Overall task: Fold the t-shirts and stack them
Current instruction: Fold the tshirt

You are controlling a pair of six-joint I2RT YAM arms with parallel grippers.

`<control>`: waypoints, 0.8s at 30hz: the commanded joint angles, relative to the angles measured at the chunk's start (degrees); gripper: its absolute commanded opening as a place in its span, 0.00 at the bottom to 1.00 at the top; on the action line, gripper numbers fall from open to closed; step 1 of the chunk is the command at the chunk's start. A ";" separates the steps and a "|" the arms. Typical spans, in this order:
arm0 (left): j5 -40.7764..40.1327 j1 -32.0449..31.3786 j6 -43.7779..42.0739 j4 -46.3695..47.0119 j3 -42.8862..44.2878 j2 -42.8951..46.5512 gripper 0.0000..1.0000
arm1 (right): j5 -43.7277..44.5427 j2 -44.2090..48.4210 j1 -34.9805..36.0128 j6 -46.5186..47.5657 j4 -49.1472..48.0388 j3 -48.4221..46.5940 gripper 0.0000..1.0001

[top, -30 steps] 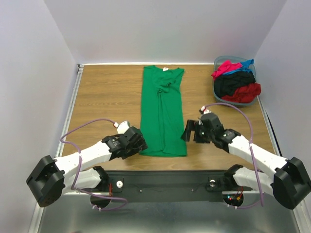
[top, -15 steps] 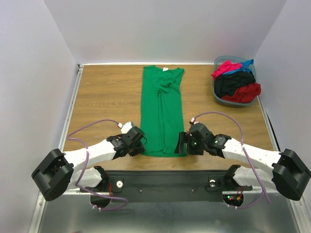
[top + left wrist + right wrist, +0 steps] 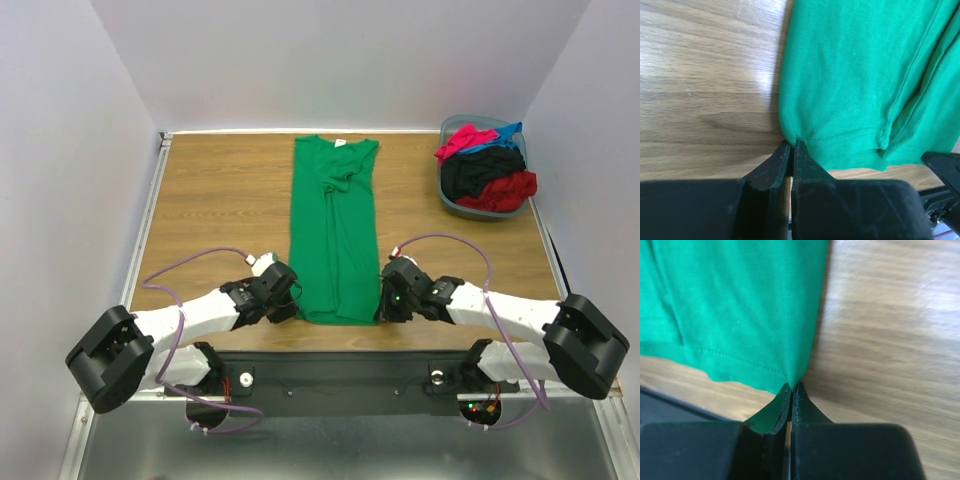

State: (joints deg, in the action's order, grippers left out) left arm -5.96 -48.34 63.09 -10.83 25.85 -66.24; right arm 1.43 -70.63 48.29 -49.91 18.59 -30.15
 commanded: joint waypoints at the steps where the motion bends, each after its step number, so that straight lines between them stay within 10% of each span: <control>1: 2.88 -0.79 -0.95 -1.30 -2.29 2.33 0.00 | -4.68 4.27 1.10 -0.45 2.84 1.06 0.00; 10: 5.69 -5.63 1.25 -2.18 -3.26 7.26 0.00 | -8.21 19.56 1.37 -5.11 11.12 6.16 0.00; 24: -3.27 -3.88 -3.14 -6.22 11.58 -2.13 0.00 | 10.33 9.55 1.28 -0.10 10.85 -8.77 0.00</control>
State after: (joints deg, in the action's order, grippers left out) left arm -4.45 -53.45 62.92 -15.22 31.68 -65.43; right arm 3.09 -59.42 49.21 -52.34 30.72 -32.73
